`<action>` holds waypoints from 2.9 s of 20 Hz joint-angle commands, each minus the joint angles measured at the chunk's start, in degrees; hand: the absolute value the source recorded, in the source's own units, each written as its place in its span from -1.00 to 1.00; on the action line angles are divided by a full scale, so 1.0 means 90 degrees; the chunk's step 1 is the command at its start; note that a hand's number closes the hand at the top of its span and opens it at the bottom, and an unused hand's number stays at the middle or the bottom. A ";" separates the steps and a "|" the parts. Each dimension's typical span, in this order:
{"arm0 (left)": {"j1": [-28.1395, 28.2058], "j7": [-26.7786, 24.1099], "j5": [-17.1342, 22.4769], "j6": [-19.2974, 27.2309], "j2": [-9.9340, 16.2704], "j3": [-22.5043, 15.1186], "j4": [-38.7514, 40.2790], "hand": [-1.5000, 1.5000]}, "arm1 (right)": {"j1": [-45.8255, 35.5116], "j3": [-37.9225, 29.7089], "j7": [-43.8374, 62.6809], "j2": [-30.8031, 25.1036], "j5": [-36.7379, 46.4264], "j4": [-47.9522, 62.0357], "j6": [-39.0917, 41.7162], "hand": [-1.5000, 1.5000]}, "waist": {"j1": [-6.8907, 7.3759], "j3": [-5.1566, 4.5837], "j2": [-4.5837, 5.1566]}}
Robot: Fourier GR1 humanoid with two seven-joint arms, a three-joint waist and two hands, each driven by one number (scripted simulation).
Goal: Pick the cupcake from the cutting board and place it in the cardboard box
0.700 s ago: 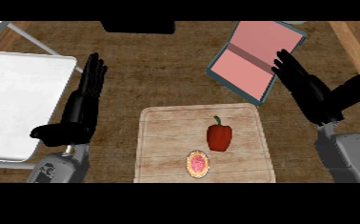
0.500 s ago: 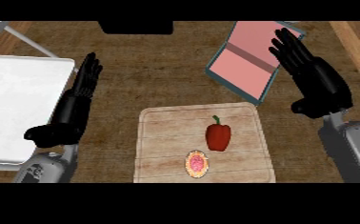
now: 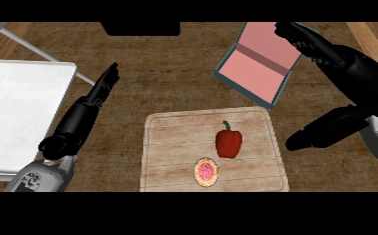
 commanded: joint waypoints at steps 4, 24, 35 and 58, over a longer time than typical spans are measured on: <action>-0.0337 0.0142 -0.0034 -0.0454 0.0424 0.0288 0.0181 0.00 | -0.0244 0.0641 -0.1333 -0.0318 0.1703 -0.0431 0.0381 -1.00 | 0.0040 0.0014 0.0027; -0.0128 0.0158 -0.0475 -0.0405 0.0056 0.0330 0.0083 0.00 | -0.0847 0.3399 0.3254 -0.0038 0.3903 -0.3258 0.2662 -1.00 | -0.0033 0.0003 -0.0022; -0.0125 -0.0164 -0.0485 -0.0968 0.0090 0.0740 0.0359 0.00 | -0.0237 0.4123 0.4685 0.1182 0.4350 -0.3160 0.3303 -1.00 | -0.0027 0.0010 0.0003; 0.0227 0.0101 -0.0966 -0.1202 -0.0421 0.1075 -0.0130 0.00 | 0.0142 0.4541 0.3104 0.1408 0.6908 -0.1412 0.2172 -1.00 | 0.0036 0.0016 0.0012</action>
